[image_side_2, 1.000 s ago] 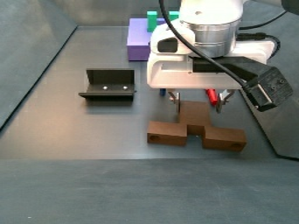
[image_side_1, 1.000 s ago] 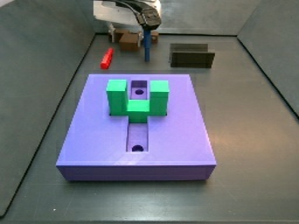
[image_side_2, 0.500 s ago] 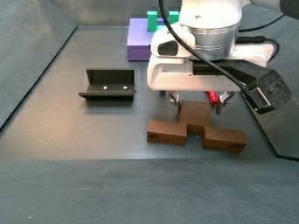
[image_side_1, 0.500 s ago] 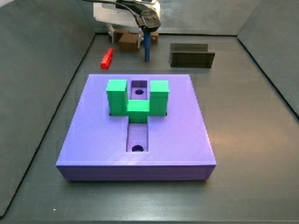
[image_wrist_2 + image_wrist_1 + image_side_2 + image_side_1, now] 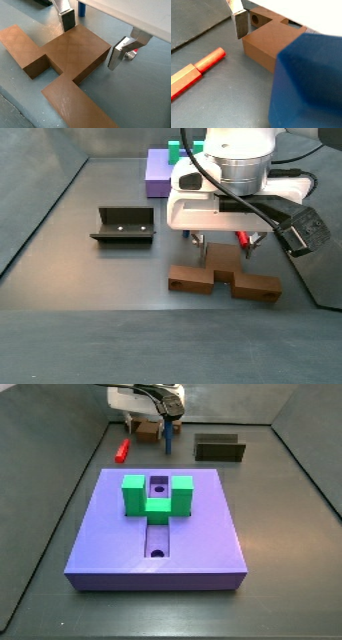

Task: Pick up the brown object. Move up. Place the brown object on the fixture. Regrasp the brown object. Move to above the board. Insert the brown object.
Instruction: Pick up the brown object.

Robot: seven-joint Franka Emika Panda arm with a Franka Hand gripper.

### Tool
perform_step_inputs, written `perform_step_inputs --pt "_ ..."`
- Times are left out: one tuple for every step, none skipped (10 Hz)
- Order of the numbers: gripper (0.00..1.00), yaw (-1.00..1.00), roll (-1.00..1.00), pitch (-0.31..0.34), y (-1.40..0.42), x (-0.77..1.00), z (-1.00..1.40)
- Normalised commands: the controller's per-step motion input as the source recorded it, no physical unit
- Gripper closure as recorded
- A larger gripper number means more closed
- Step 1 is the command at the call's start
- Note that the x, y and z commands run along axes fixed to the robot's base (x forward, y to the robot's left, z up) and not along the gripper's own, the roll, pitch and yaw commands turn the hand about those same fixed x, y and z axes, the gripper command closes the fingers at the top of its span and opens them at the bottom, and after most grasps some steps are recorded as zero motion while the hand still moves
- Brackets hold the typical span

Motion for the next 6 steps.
perform_step_inputs --pt "0.00 -0.06 -0.07 0.000 0.00 0.01 -0.13" --pt "0.00 -0.05 -0.06 0.000 0.00 0.02 -0.07" --pt "0.00 0.00 0.00 0.000 0.00 0.00 0.00" --pt "1.00 0.00 0.00 0.000 0.00 0.00 0.00" --pt "1.00 0.00 0.00 0.000 0.00 0.00 0.00" --pt "1.00 0.00 0.00 0.000 0.00 0.00 0.00"
